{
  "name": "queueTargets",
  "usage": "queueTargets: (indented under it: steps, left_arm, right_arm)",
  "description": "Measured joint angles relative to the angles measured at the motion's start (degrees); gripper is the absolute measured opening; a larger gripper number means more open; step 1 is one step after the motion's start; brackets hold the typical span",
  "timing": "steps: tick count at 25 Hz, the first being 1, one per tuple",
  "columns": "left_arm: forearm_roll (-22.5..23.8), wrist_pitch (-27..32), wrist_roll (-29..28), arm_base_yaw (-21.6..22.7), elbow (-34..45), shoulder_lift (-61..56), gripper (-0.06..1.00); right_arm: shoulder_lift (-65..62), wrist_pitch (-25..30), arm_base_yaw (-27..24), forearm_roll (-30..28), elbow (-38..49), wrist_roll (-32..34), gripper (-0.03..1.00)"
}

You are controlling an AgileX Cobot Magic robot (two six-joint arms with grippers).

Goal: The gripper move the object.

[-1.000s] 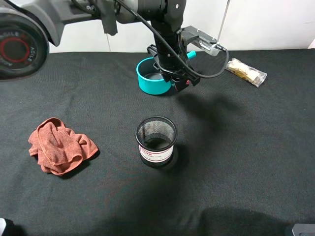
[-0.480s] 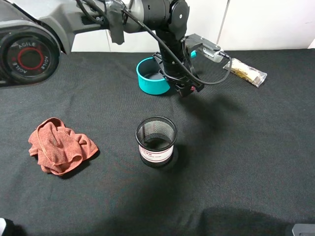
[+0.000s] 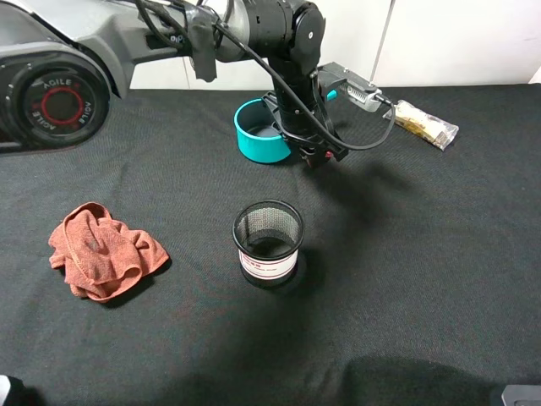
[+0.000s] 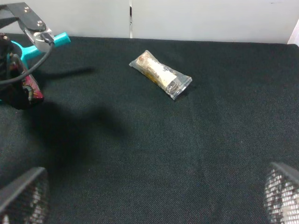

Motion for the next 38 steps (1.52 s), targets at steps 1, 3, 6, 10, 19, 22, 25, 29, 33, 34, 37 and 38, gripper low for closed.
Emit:
queueTargets:
  steps: [1, 3, 6, 10, 19, 22, 25, 29, 33, 34, 37, 38]
  left_arm:
    - [0.0, 0.0, 0.0, 0.0, 0.0, 0.0, 0.46]
    - [0.4, -0.1, 0.0, 0.0, 0.0, 0.1, 0.46]
    - [0.4, -0.2, 0.0, 0.0, -0.3, 0.7, 0.46]
    - [0.4, -0.4, 0.0, 0.0, -0.3, 0.8, 0.46]
    - [0.4, -0.8, 0.0, 0.0, -0.3, 0.8, 0.46]
    - [0.4, -0.8, 0.0, 0.0, -0.3, 0.8, 0.46]
    - [0.4, -0.8, 0.0, 0.0, -0.4, 0.8, 0.46]
    - [0.4, -0.8, 0.0, 0.0, -0.5, 1.9, 0.46]
    - [0.4, -0.8, 0.0, 0.0, -0.6, 2.2, 0.46]
    - [0.4, -0.9, 0.0, 0.0, -0.6, 2.2, 0.46]
    - [0.4, -1.0, 0.0, 0.0, -0.6, 2.2, 0.46]
    - [0.4, -1.0, 0.0, 0.0, -0.6, 2.2, 0.46]
  right_arm:
    - [0.0, 0.0, 0.0, 0.0, 0.0, 0.0, 0.69]
    - [0.0, 0.0, 0.0, 0.0, 0.0, 0.0, 0.69]
    - [0.0, 0.0, 0.0, 0.0, 0.0, 0.0, 0.69]
    - [0.0, 0.0, 0.0, 0.0, 0.0, 0.0, 0.69]
    - [0.0, 0.0, 0.0, 0.0, 0.0, 0.0, 0.69]
    - [0.0, 0.0, 0.0, 0.0, 0.0, 0.0, 0.69]
    - [0.0, 0.0, 0.0, 0.0, 0.0, 0.0, 0.69]
    - [0.0, 0.0, 0.0, 0.0, 0.0, 0.0, 0.69]
    - [0.0, 0.0, 0.0, 0.0, 0.0, 0.0, 0.69]
    - [0.0, 0.0, 0.0, 0.0, 0.0, 0.0, 0.69]
    - [0.0, 0.0, 0.0, 0.0, 0.0, 0.0, 0.69]
    - [0.0, 0.0, 0.0, 0.0, 0.0, 0.0, 0.69]
